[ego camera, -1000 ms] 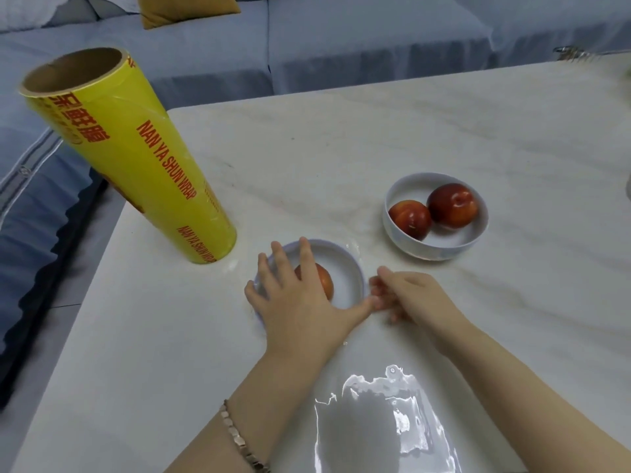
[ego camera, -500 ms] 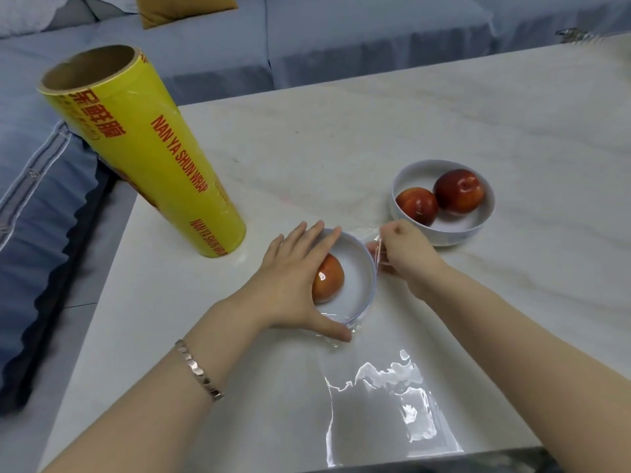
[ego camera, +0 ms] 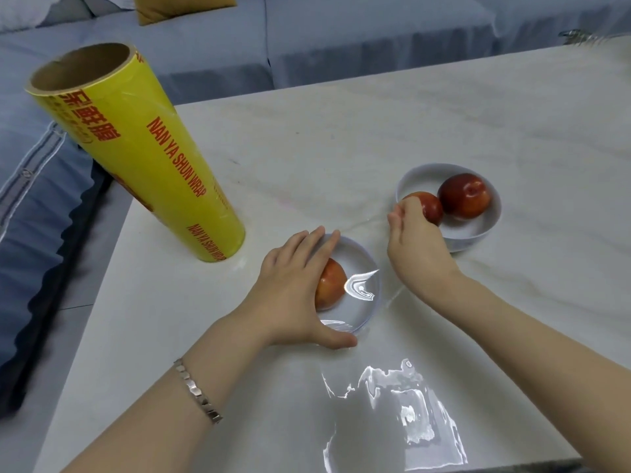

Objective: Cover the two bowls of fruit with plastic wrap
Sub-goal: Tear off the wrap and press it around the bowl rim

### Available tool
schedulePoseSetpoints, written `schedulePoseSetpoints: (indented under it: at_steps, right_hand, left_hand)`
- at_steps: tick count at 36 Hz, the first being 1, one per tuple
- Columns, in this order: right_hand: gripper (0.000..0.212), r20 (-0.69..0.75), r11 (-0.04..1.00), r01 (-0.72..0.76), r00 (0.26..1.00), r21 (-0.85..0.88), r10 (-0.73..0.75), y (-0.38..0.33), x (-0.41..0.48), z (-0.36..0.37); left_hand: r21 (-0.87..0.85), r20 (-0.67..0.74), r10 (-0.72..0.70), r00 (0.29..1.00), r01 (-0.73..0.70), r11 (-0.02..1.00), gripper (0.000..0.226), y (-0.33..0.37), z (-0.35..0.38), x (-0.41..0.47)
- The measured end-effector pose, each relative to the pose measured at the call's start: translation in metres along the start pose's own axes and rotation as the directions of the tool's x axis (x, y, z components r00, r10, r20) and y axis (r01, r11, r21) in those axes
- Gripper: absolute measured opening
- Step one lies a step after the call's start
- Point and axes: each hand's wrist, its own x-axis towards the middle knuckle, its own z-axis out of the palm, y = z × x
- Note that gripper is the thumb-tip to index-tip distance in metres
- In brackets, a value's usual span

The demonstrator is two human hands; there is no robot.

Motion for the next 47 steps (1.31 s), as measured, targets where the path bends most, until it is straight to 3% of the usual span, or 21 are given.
schedulePoseSetpoints:
  at_steps: [8,11,14,17,21,24,28,32,35,39,43,47]
  right_hand:
    - [0.013,-0.045,0.992,0.074,0.996,-0.101,-0.079,0.025,-0.004,0.017]
    - [0.016,-0.077,0.998,-0.033,0.996,0.054,0.037,0.031,-0.006,0.025]
    - [0.029,0.028,0.899,-0.279,0.958,0.337,0.287,0.041,-0.014,0.031]
    - [0.038,0.215,0.671,-0.443,0.892,0.594,0.398,0.041,-0.023,0.024]
    - [0.036,0.464,0.629,-0.559,0.821,0.54,0.332,0.031,-0.026,0.02]
    - [0.034,0.507,0.711,-0.514,0.824,0.48,0.253,0.024,-0.023,0.024]
    - [0.027,0.467,0.698,-0.468,0.858,0.542,0.213,0.02,-0.021,0.027]
    - [0.026,0.441,0.657,-0.477,0.866,0.583,0.237,0.018,-0.019,0.029]
    - [0.027,0.281,0.663,-0.404,0.915,0.63,0.29,0.016,-0.02,0.03]
    - [0.022,0.125,0.672,-0.305,0.945,0.675,0.303,0.01,-0.023,0.03]
    - [0.022,-0.007,0.807,-0.193,0.972,0.558,0.237,0.007,-0.024,0.037]
    - [0.023,-0.07,0.85,-0.108,0.983,0.515,0.167,0.007,-0.024,0.035]
  left_hand:
    - [-0.011,-0.001,-0.002,1.0,0.002,1.0,0.13,0.001,-0.001,-0.001]
    - [-0.008,-0.013,-0.028,1.0,0.028,1.0,0.128,0.003,0.001,-0.002]
    - [-0.045,-0.074,-0.165,0.984,0.162,0.986,0.129,0.01,0.005,-0.002]
    - [-0.096,-0.095,-0.333,0.938,0.324,0.941,0.13,0.021,0.007,-0.004]
    - [-0.141,-0.141,-0.469,0.872,0.451,0.881,0.128,0.033,0.009,-0.004]
    - [-0.192,-0.1,-0.523,0.846,0.5,0.845,0.13,0.041,0.009,-0.005]
    - [-0.11,0.038,-0.474,0.88,0.475,0.873,0.137,0.034,-0.004,-0.006]
    - [-0.002,0.127,-0.249,0.96,0.252,0.968,0.145,0.011,-0.02,-0.01]
    - [-0.035,0.133,-0.123,0.983,0.129,0.991,0.144,0.001,-0.02,-0.005]
    - [-0.016,0.107,-0.116,0.987,0.119,0.993,0.141,-0.001,-0.012,-0.003]
    - [-0.022,0.064,-0.124,0.99,0.125,0.992,0.14,-0.002,-0.01,-0.005]
    - [0.003,0.071,-0.122,0.99,0.123,0.992,0.139,-0.002,-0.009,-0.003]
